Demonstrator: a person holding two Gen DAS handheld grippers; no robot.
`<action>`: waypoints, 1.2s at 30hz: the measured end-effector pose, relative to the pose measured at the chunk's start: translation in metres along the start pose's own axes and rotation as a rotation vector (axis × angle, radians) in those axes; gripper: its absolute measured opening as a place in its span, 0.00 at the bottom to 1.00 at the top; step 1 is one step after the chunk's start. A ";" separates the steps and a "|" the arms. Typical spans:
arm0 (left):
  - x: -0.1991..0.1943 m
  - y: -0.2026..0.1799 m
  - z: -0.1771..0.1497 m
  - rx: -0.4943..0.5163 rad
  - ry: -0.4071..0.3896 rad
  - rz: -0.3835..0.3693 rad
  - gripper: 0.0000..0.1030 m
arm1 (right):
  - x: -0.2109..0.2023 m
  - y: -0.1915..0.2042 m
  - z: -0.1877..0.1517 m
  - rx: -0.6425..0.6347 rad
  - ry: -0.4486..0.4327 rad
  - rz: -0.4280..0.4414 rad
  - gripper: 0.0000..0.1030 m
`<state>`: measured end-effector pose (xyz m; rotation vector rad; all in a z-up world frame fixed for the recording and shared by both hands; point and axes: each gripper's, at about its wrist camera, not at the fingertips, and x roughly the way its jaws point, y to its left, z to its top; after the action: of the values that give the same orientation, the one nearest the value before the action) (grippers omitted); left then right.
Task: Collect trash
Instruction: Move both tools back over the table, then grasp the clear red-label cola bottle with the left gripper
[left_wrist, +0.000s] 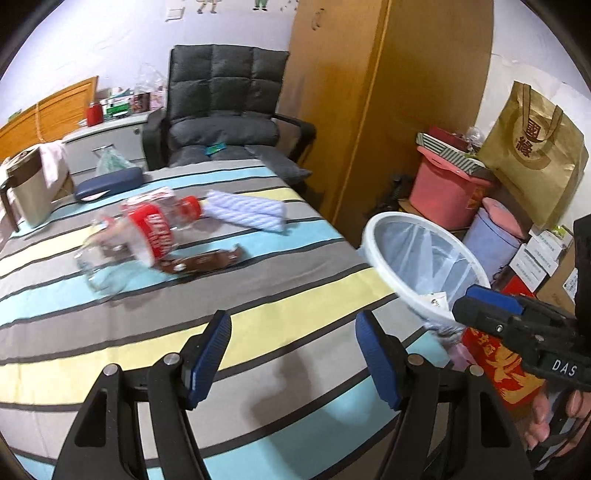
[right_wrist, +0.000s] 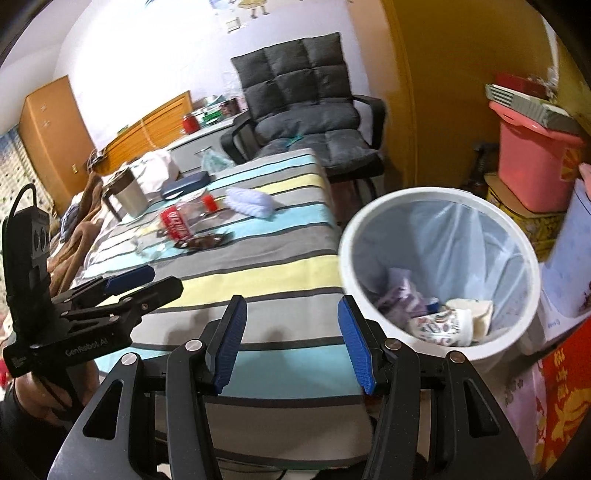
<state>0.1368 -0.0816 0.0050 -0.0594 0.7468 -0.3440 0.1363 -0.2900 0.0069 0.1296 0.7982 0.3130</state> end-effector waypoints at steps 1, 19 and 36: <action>-0.003 0.005 -0.002 -0.009 -0.001 0.004 0.70 | 0.002 0.004 0.000 -0.006 0.005 0.011 0.52; -0.039 0.063 -0.024 -0.123 0.004 0.029 0.62 | 0.025 0.051 0.001 -0.078 0.067 0.077 0.52; -0.032 0.117 0.014 -0.118 -0.022 0.128 0.65 | 0.051 0.072 0.020 -0.122 0.093 0.105 0.52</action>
<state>0.1575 0.0385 0.0156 -0.1255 0.7450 -0.1772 0.1673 -0.2052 0.0029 0.0422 0.8635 0.4689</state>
